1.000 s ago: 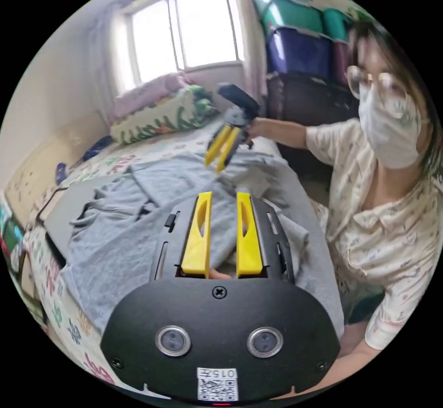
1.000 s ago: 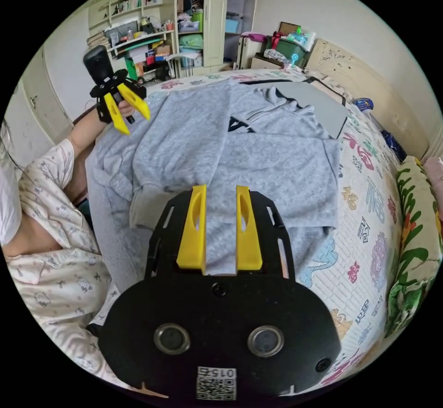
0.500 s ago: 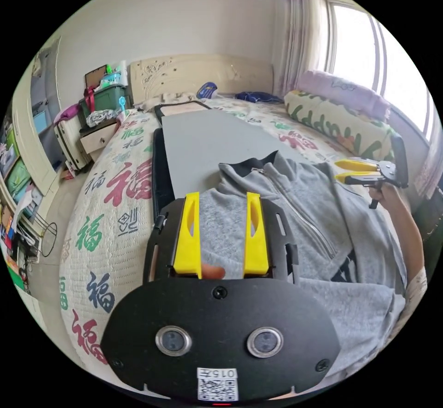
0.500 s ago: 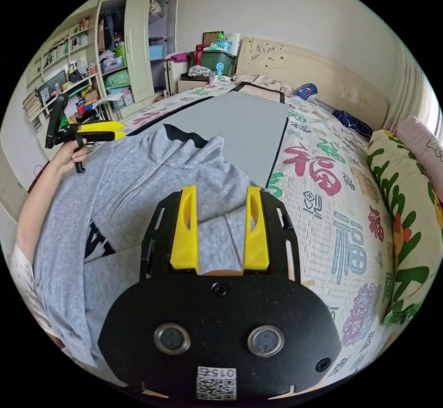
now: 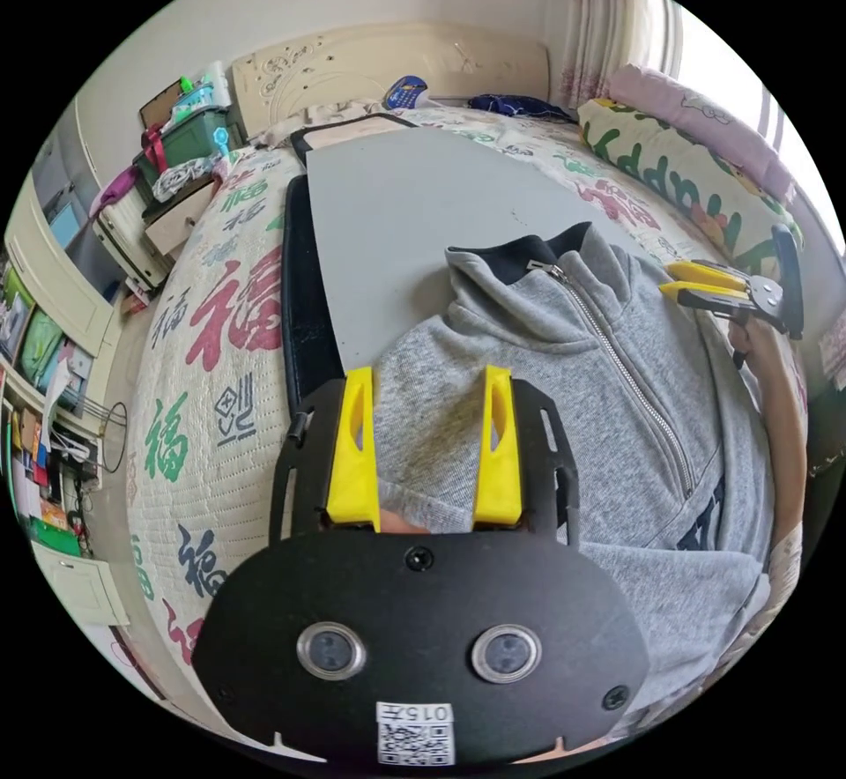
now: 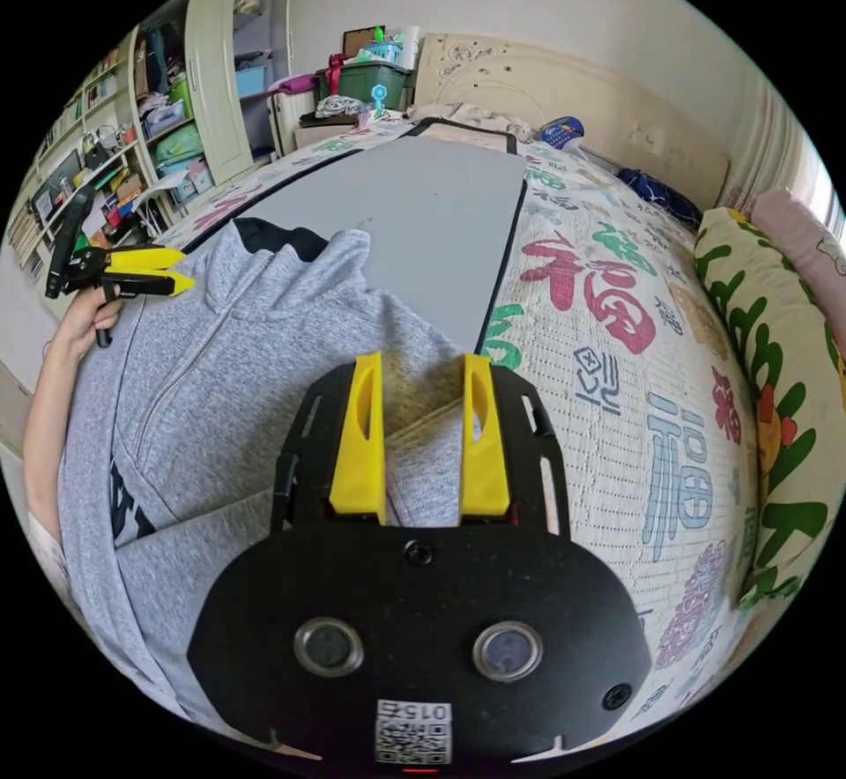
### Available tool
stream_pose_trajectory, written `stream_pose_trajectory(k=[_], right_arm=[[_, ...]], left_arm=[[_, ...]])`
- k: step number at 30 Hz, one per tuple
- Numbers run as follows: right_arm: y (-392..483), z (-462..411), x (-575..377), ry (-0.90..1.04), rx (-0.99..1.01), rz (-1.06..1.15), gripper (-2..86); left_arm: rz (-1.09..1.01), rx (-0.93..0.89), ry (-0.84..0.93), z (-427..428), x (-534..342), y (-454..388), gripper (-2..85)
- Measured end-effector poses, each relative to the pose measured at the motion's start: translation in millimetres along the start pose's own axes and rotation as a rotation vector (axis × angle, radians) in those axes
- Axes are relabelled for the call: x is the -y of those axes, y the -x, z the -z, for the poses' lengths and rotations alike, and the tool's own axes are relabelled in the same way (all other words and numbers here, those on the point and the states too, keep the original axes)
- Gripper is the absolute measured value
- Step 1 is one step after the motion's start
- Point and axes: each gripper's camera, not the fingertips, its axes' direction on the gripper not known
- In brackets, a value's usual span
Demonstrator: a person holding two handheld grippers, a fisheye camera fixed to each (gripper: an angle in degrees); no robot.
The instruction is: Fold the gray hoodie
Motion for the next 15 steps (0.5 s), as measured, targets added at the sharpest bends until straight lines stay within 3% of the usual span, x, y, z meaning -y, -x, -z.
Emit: stream_pose_trajectory(k=[7, 15], right_arm=[[48.6, 10.1, -21.2, -0.018, -0.123, 0.118, 3.9], [70.7, 66.6, -70.2, -0.160, -0.143, 0.141, 1.7]], left_arm=[[-0.132, -0.020, -0.035, -0.5, -29.9, -39.5, 6.4], [-0.166, 0.152, -0.129, 31.8, -76.8, -100.2, 2.4]])
